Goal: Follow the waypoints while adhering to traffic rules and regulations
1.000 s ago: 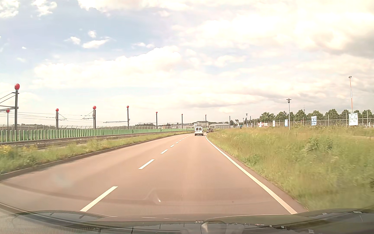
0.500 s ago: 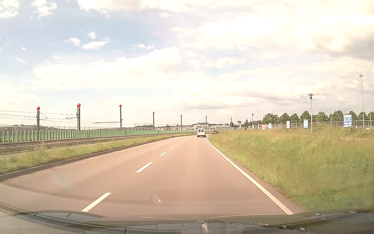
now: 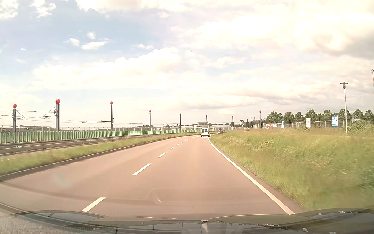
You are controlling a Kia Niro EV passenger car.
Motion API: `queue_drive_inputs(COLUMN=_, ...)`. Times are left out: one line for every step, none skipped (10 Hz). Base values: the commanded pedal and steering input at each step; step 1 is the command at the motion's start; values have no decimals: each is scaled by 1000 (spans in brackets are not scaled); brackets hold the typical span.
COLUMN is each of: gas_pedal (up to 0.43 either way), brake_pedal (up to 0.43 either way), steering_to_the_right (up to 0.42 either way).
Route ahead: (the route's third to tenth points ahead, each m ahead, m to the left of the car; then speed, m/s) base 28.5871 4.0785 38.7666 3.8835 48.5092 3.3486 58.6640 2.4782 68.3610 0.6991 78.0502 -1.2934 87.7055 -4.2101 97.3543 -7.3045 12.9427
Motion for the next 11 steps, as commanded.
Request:
queue_drive_inputs(gas_pedal=67, brake_pedal=0, steering_to_the_right=-1)
queue_drive_inputs(gas_pedal=67, brake_pedal=0, steering_to_the_right=0)
queue_drive_inputs(gas_pedal=67, brake_pedal=0, steering_to_the_right=-1)
queue_drive_inputs(gas_pedal=67, brake_pedal=0, steering_to_the_right=-1)
queue_drive_inputs(gas_pedal=67, brake_pedal=0, steering_to_the_right=0)
queue_drive_inputs(gas_pedal=67, brake_pedal=0, steering_to_the_right=0)
queue_drive_inputs(gas_pedal=67, brake_pedal=0, steering_to_the_right=0)
queue_drive_inputs(gas_pedal=67, brake_pedal=0, steering_to_the_right=0)
queue_drive_inputs(gas_pedal=67, brake_pedal=0, steering_to_the_right=0)
queue_drive_inputs(gas_pedal=67, brake_pedal=0, steering_to_the_right=0)
queue_drive_inputs(gas_pedal=59, brake_pedal=0, steering_to_the_right=0)
